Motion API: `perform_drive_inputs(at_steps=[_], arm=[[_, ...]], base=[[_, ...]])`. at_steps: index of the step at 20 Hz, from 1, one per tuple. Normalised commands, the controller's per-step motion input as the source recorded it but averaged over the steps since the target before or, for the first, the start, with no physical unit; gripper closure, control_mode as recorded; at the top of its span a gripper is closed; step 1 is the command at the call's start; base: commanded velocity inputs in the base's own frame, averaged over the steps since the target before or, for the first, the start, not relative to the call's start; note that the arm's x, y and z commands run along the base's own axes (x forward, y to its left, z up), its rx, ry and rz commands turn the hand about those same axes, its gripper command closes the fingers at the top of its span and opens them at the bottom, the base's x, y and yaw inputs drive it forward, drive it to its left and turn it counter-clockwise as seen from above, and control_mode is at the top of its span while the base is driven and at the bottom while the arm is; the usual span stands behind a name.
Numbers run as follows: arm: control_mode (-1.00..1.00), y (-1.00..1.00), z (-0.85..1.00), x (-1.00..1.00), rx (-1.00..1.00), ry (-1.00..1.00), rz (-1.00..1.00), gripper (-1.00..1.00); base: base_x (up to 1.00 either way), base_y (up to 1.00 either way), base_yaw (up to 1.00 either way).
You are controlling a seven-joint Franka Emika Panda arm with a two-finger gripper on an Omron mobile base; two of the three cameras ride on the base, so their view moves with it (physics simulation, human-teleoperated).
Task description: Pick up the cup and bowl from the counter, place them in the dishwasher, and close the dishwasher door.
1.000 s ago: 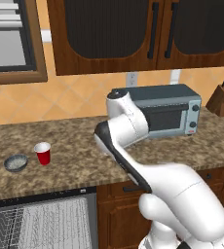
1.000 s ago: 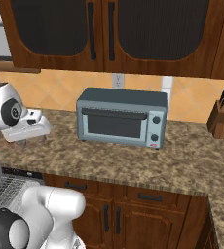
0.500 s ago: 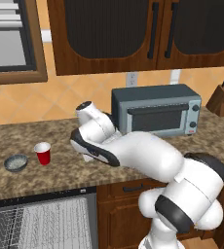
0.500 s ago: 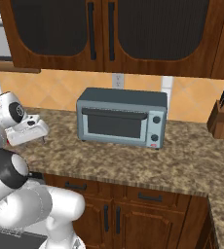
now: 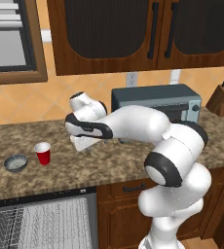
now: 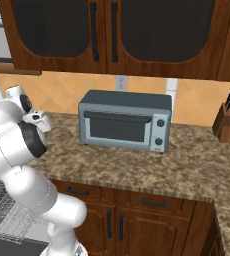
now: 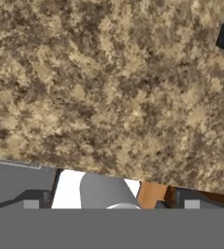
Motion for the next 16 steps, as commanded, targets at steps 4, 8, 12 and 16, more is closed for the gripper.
perform_drive_inputs(at_steps=[4,8,12,16], arm=[[-1.0,0.12,-0.05,0.09,0.32,-0.03,0.01,-1.0],[-1.0,0.14,-0.08,0.13,0.31,-0.02,0.0,-1.0],[-1.0,0.33,-0.1,0.06,0.21,-0.05,0.0,-1.0],[-1.0,0.46,-0.05,-0.04,0.12,-0.27,0.0,-1.0]], base=[[0.0,0.0,0.0],[0.0,0.0,0.0],[0.0,0.0,0.0],[0.0,0.0,0.0]])
